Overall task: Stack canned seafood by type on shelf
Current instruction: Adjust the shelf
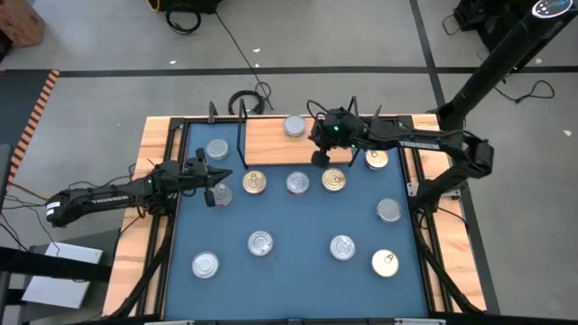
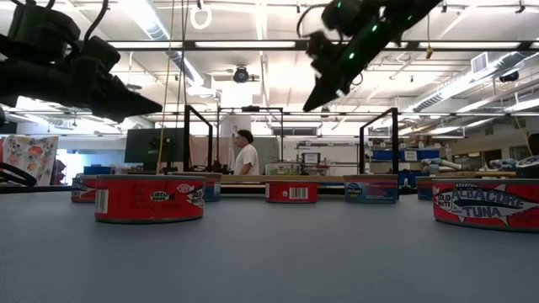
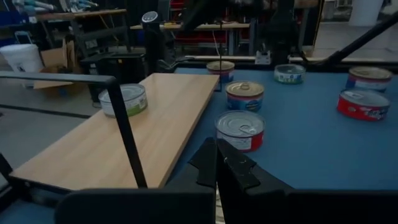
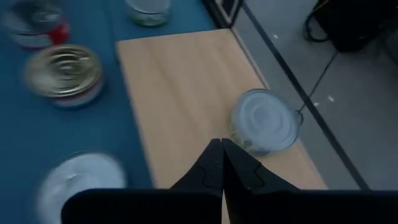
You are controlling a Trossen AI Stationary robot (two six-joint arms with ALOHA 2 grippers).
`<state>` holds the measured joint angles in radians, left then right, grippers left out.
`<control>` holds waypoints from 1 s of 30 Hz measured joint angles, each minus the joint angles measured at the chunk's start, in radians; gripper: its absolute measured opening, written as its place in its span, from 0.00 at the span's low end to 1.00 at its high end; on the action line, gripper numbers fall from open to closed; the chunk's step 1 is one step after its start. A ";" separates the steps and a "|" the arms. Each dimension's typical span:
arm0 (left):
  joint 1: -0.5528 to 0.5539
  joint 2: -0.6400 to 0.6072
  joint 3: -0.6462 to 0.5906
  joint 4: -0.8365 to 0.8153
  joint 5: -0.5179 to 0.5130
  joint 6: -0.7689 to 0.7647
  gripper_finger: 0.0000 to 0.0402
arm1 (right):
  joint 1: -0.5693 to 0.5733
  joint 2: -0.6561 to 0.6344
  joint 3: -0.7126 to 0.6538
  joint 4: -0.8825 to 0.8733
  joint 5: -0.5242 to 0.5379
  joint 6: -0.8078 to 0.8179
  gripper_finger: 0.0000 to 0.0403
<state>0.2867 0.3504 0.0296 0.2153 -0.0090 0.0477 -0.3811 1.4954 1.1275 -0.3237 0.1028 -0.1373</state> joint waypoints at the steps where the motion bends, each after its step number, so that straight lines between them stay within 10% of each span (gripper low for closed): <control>1: 0.000 0.006 0.000 0.009 0.000 -0.006 0.01 | 0.014 -0.020 0.000 -0.029 0.000 0.009 0.02; 30: 0.022 0.309 0.000 0.304 -0.110 -0.057 0.01 | 0.223 -0.177 -0.110 -0.636 0.148 0.314 0.01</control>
<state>0.3087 0.6590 0.0299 0.5189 -0.1192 -0.0096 -0.1581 1.3182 1.0177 -0.9593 0.2505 0.1764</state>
